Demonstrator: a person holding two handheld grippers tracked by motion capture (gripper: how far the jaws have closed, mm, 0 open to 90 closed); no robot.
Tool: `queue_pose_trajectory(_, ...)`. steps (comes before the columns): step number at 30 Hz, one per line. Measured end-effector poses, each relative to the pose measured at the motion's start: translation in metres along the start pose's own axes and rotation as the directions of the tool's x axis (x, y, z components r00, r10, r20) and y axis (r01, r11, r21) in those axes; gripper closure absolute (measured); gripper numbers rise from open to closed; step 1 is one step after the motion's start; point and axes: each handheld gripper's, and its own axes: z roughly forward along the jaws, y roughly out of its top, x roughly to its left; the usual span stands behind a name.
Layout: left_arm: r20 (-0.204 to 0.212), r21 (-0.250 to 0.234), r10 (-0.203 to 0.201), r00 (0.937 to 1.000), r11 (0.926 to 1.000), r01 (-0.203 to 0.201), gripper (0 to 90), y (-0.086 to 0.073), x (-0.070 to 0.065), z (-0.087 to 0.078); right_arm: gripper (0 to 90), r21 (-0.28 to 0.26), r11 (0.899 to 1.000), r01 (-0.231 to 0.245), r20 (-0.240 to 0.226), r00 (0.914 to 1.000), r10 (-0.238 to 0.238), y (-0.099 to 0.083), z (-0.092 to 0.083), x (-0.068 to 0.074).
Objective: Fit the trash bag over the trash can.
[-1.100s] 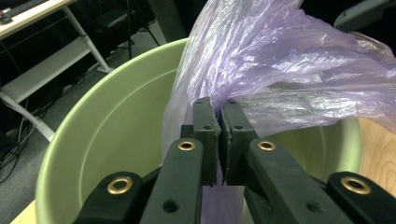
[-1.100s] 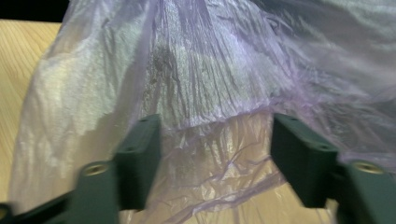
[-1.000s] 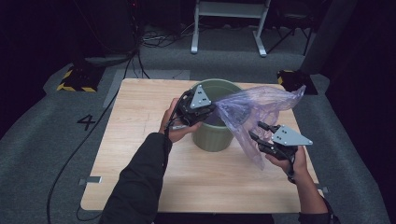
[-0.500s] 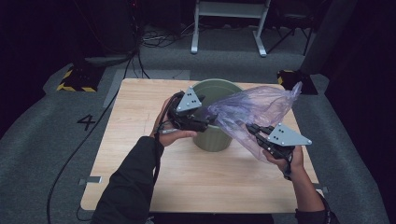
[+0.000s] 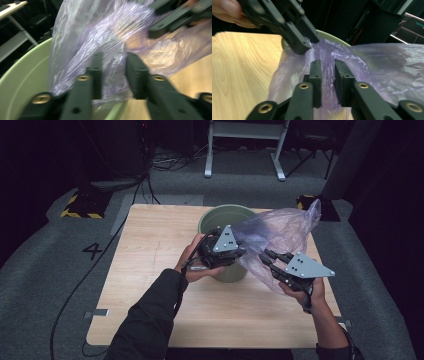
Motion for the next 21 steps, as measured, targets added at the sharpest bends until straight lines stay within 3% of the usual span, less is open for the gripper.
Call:
queue_pose_trajectory(3, 0.012, -0.011, -0.01, 0.9999, 0.9999, 0.01, 86.6, -0.004, 0.005, -0.003, 62.9, -0.006, 1.0, -0.005, -0.001, 1.0, 0.005, 0.003, -0.005, 0.001)
queue_pose_trajectory(8, -0.007, -0.036, -0.051, 0.9987, 0.9981, 0.05, 88.3, -0.015, 0.014, -0.015, 41.0, -0.016, 1.0, -0.003, 0.018, 0.9998, 0.003, 0.004, -0.018, 0.001)
queue_pose_trajectory(14, -0.029, -0.069, -0.117, 0.9927, 0.991, 0.114, 85.6, -0.033, 0.023, -0.03, 37.3, -0.019, 0.999, -0.034, 0.052, 0.998, 0.035, -0.004, -0.03, -0.001)
queue_pose_trajectory(21, -0.044, -0.084, -0.144, 0.9886, 0.9865, 0.14, 83.1, -0.048, 0.029, -0.044, 34.9, -0.003, 0.996, -0.086, 0.087, 0.9925, 0.086, -0.02, -0.038, -0.008)
